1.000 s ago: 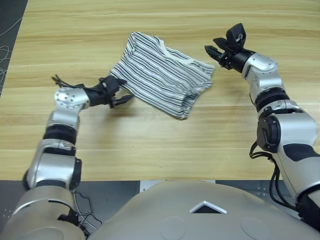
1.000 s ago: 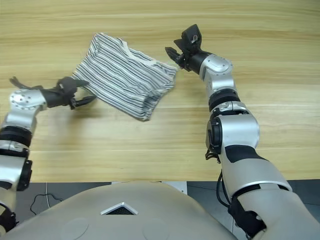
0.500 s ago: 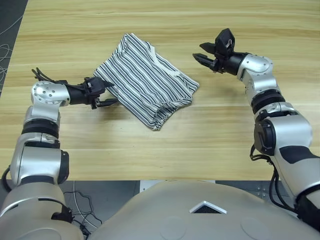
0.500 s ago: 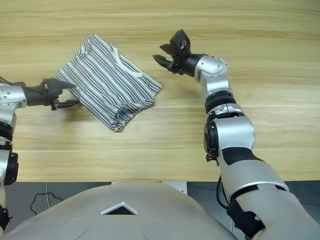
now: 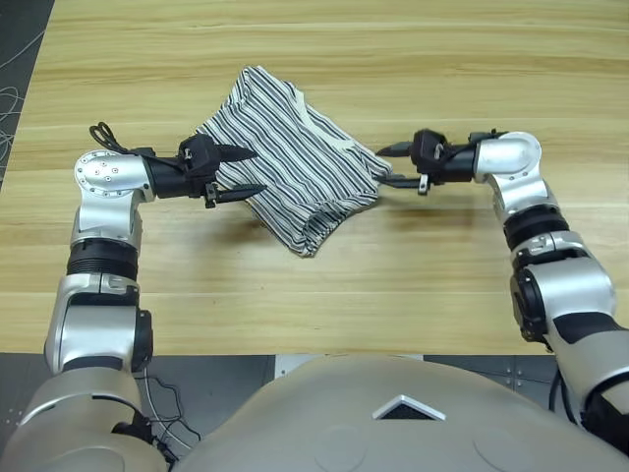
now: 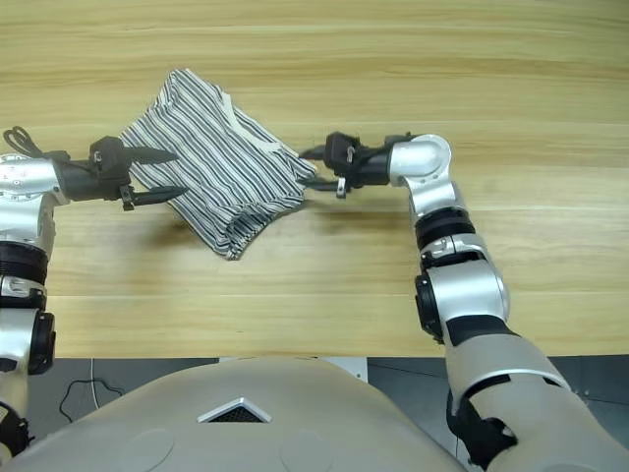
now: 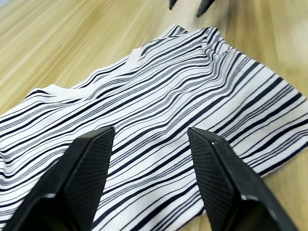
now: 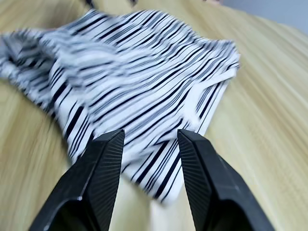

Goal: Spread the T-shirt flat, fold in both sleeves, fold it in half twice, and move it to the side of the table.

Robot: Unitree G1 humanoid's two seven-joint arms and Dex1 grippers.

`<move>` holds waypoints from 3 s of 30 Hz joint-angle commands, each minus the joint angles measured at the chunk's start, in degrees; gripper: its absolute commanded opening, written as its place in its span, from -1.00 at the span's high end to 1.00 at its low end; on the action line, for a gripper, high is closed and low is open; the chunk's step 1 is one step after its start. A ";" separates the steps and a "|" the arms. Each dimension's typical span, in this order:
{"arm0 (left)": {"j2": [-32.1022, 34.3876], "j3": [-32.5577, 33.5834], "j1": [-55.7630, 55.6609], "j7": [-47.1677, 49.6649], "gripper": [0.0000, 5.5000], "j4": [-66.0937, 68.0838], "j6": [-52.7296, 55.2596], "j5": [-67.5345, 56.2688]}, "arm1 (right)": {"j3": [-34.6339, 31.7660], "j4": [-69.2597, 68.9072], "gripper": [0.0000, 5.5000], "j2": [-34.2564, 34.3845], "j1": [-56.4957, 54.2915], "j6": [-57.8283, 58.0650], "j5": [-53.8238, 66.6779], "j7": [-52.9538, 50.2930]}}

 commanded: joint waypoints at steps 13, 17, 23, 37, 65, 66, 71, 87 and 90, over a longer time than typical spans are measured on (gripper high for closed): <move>0.11 -1.26 -0.80 3.47 -0.02 8.79 -5.11 8.48 | 6.10 -10.37 0.26 -5.78 7.29 -11.35 -5.85 -10.49; -0.34 -1.11 -0.58 3.81 -0.02 9.86 -6.03 8.85 | 8.18 -10.41 0.26 -5.33 7.29 -16.77 -10.04 -16.70; -0.58 -0.91 -0.56 3.73 -0.02 10.21 -6.52 8.70 | 11.27 -8.43 0.26 -5.22 6.50 -18.80 -16.22 -25.30; -0.67 -0.51 0.19 4.19 -0.02 10.14 -6.83 8.47 | 14.91 -5.71 0.26 -4.13 4.67 -19.09 -17.87 -31.07; -1.58 -0.49 -0.49 5.51 -0.02 11.65 -7.96 9.26 | 11.71 -6.47 0.96 -5.02 1.12 -13.45 -10.87 -26.18; -1.62 -0.53 -0.52 5.53 -0.02 11.67 -7.99 9.28 | 11.48 -6.22 0.96 -5.02 0.75 -13.10 -11.48 -27.33; -1.88 -0.61 -0.70 5.52 -0.02 11.68 -8.06 9.33 | 13.56 -3.11 0.96 -5.00 -1.30 -11.33 -18.94 -36.53; -2.11 -0.38 -0.82 5.71 -0.02 11.80 -8.18 9.19 | 14.99 0.82 0.96 -4.86 -1.18 -13.48 -18.06 -33.74; -2.13 -0.35 -0.89 5.73 -0.02 11.84 -8.17 9.20 | 14.43 0.37 0.79 -4.99 -1.07 -13.92 -16.57 -32.09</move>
